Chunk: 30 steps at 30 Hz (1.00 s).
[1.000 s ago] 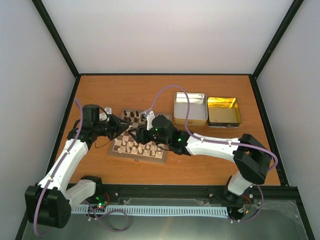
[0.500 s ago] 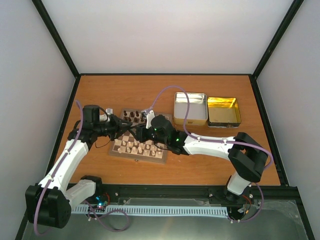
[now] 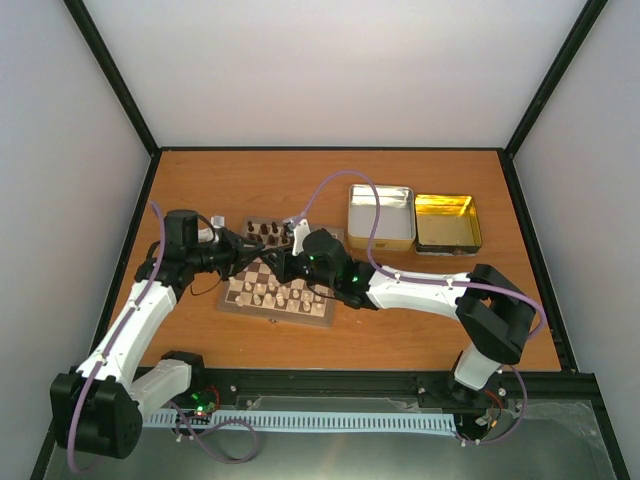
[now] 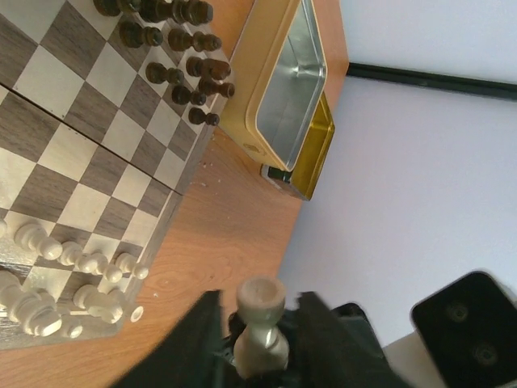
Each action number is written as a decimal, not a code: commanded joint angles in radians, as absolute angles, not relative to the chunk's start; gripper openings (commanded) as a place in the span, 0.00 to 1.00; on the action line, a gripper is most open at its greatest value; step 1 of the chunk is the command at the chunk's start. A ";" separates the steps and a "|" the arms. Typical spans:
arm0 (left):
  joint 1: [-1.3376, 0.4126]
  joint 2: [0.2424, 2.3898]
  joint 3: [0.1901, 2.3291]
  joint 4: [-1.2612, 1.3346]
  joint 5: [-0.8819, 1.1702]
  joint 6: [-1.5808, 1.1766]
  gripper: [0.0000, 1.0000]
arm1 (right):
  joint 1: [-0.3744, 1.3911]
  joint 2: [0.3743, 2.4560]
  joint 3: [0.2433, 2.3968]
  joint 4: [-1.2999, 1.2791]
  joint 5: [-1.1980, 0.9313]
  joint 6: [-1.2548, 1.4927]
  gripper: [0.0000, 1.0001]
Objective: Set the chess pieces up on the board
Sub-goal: Place the chess piece on the chessboard.
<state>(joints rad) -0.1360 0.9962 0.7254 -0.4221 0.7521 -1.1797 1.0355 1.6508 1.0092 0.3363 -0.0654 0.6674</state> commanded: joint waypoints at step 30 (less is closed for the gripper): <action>-0.133 0.906 0.814 -0.407 1.276 -0.799 0.46 | 0.917 1.360 0.877 0.390 -0.587 0.381 0.12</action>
